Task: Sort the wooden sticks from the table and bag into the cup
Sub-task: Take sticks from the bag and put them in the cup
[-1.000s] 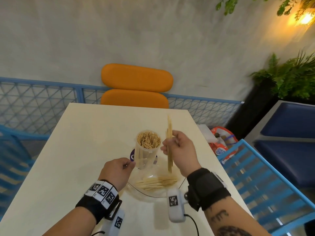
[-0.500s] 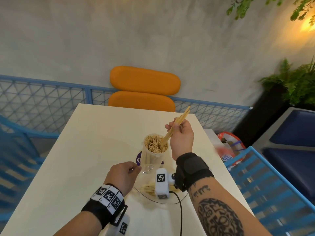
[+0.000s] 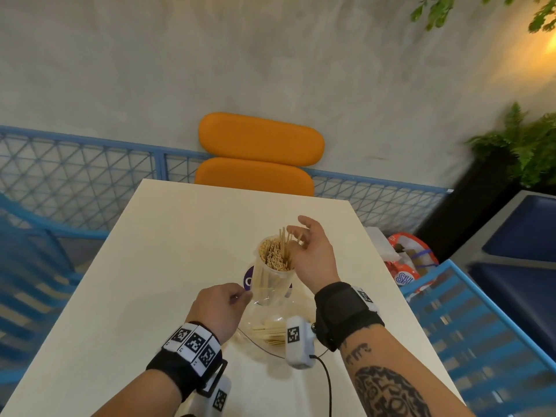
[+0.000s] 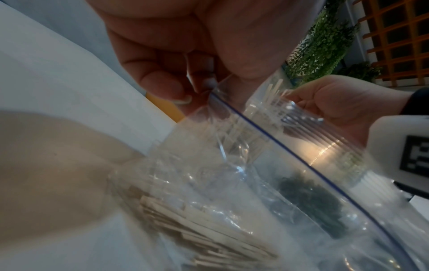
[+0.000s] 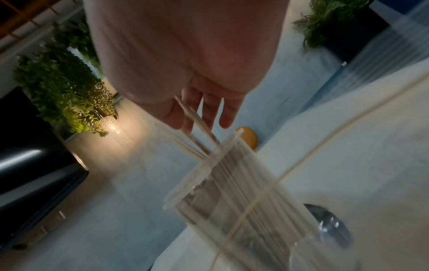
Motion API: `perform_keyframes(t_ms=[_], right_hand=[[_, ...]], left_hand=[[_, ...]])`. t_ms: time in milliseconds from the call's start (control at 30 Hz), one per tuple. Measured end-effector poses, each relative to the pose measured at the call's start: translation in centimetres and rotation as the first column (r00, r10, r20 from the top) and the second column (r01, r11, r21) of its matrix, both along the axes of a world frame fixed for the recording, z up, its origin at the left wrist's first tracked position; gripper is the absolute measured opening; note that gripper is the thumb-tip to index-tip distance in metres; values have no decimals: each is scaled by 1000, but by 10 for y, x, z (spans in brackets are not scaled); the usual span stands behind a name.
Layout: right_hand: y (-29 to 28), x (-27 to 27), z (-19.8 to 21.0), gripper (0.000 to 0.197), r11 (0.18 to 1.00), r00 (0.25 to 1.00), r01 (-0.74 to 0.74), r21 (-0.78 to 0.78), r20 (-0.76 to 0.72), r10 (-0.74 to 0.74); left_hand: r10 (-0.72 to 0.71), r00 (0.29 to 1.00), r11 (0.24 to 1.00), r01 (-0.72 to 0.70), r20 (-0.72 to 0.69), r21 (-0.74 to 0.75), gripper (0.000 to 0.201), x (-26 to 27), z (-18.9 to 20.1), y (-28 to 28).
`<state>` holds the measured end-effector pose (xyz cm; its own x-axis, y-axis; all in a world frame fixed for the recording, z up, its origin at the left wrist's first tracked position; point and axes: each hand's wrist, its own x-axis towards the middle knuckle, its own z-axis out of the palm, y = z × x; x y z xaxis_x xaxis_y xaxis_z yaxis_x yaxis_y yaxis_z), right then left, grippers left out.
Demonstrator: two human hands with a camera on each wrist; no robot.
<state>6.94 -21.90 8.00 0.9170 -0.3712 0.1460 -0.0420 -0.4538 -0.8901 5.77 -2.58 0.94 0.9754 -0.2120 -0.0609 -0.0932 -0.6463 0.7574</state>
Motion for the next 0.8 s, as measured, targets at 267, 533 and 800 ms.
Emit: perform_keyframes(t_ms=[267, 533, 800], right_hand=[[-8, -4, -13, 49, 883, 993, -117, -454, -66, 97], [-1, 13, 1, 65, 762, 987, -139, -632, -26, 159], [1, 3, -9, 64, 588, 917, -383, -712, -368, 152]], left_hand=[[-10, 1000, 1000, 10, -15, -7, 26, 0, 4, 0], [-8, 1000, 1000, 8, -7, -4, 29, -1, 6, 1], [-7, 1000, 1000, 7, -8, -3, 24, 1, 5, 4]])
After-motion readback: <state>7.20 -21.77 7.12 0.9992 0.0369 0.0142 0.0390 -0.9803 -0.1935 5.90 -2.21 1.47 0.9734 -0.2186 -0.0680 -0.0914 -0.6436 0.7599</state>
